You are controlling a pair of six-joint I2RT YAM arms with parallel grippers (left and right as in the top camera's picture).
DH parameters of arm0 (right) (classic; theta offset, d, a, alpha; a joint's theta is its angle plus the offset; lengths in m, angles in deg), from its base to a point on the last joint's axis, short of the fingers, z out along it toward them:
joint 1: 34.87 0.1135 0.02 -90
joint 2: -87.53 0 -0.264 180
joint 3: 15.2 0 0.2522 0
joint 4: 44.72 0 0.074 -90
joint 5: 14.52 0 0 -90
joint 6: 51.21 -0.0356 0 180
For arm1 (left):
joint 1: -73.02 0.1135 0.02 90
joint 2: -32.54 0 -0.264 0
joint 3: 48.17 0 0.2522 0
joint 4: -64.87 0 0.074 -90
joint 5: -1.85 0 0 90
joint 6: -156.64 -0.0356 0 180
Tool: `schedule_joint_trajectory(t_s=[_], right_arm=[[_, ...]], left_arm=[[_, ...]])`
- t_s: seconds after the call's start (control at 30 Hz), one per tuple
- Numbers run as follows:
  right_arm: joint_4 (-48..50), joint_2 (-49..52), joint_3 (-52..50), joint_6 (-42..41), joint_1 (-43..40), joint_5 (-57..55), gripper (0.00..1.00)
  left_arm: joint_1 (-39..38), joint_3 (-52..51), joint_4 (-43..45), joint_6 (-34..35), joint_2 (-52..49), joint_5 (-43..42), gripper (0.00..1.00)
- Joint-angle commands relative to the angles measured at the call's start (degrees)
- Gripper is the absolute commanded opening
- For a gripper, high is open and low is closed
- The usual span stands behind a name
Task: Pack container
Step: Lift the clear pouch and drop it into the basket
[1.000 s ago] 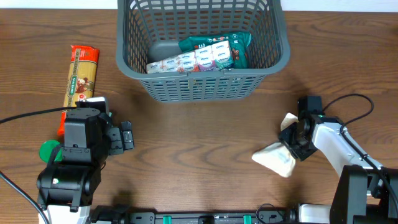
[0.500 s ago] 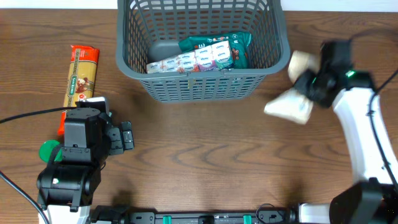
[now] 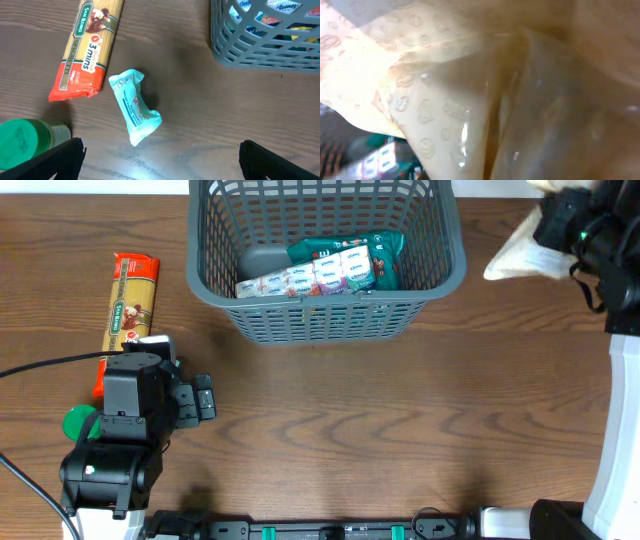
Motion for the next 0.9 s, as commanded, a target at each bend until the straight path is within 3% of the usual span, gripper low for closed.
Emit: schedule_joint_trajectory(t_s=[0.0,0.13,0.27,0.4,0.6,0.67,0.73,0.87], right_arm=[[1.07,0.31,1.05,21.53,4.66,8.07,0.01],[4.00,2.34,1.05,32.61,12.33,1.53,0.01],[10.34,5.77,1.11,34.40,18.71,-5.49,0.01],[15.89,10.69,1.11,35.65,22.91,-5.49,0.01],[22.82,20.46,1.11,43.91,28.02,-2.54,0.01],[23.85,23.34,1.11,46.03,29.07,-0.57,0.10],[24.70,26.38,1.11,48.11,29.81,2.05,0.26],[25.75,31.74,1.11,49.42,30.60,3.43,0.34]], left_arm=[[0.24,0.94,0.35,-0.96,0.02,0.68,0.98],[0.24,0.94,0.33,-0.96,0.02,0.68,0.98],[0.24,0.94,0.33,-0.96,0.02,0.68,0.98],[0.24,0.94,0.33,-0.96,0.02,0.68,0.98],[0.24,0.94,0.26,-0.94,0.02,0.68,0.98],[0.24,0.94,0.20,-0.94,0.02,0.68,0.99],[0.24,0.94,0.04,-0.94,0.02,0.68,0.98],[0.24,0.94,-0.52,-0.94,0.02,0.68,0.98]])
